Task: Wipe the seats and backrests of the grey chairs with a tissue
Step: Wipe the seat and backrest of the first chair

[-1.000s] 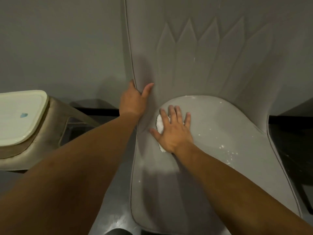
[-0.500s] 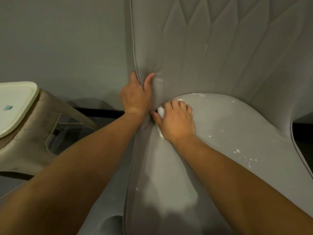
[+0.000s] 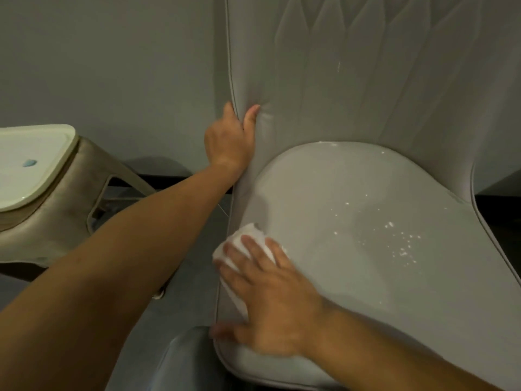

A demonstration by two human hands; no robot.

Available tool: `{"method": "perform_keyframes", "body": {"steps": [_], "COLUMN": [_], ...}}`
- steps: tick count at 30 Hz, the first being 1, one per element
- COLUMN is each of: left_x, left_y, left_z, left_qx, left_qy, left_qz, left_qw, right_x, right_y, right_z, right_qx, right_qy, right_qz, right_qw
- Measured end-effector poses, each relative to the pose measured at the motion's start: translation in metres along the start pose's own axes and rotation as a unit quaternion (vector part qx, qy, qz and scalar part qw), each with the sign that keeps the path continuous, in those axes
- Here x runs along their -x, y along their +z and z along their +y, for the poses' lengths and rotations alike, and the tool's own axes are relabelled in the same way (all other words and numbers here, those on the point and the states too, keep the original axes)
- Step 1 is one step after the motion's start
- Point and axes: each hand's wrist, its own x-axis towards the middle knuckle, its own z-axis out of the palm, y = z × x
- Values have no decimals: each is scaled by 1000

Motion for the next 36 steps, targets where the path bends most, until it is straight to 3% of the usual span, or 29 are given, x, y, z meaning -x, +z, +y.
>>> {"method": "perform_keyframes", "body": {"steps": [3,8,11,14,18,22,25,29,36], "left_x": [0,-5,-7,-8,-10,-7,-2,4,74], "left_y": [0,-3,-5,-6,-5,-4,-3,-8,-36], "left_z": [-3,-10,-11,-11,-13,-10,-5,-5,-4], "left_qx": [5,12,20,27,31,17,11,-8,-64], "left_qy": [2,22,33,29,39,27,1,-7,-20], "left_qz": [-4,-53,-74,-73,-74,-63,-60,-89,-244], "left_qw": [1000,998,997,997,996,998,998,996,967], "right_x": [4,-58,-76,-58,9,43,27,-16,-91], "right_y": [6,-8,-11,-15,-9,-4,-10,-27,-44], "right_z": [-2,33,43,30,-3,-2,26,97,166], "right_qx": [-1,13,21,3,24,21,40,49,25], "right_qy": [4,115,135,97,-28,-49,51,236,309], "right_qz": [4,-12,-33,-69,-70,-77,-47,-4,21], "right_qw": [1000,993,990,993,997,996,997,971,951]}}
